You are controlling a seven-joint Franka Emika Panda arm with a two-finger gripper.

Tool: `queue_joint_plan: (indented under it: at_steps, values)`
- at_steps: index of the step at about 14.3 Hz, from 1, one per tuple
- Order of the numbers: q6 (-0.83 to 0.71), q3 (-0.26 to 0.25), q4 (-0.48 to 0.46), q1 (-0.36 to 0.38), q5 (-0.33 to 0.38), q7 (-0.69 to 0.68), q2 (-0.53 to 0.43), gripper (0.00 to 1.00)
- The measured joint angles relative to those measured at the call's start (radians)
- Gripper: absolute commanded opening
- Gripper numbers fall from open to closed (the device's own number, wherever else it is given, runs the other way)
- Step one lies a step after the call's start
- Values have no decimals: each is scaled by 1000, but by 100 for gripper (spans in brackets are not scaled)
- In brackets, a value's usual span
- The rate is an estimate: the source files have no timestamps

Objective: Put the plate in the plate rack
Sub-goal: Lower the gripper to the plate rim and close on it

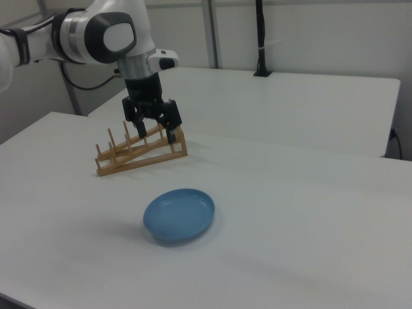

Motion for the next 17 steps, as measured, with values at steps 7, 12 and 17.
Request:
queue_joint_plan:
  at_steps: [7, 12, 17]
  values:
    - [4, -31, 2, -58, 46, -187, 87, 90]
    - [107, -34, 9, -107, 46, -312, 224, 88]
    - [195, -34, 13, -142, 46, -379, 310, 80]
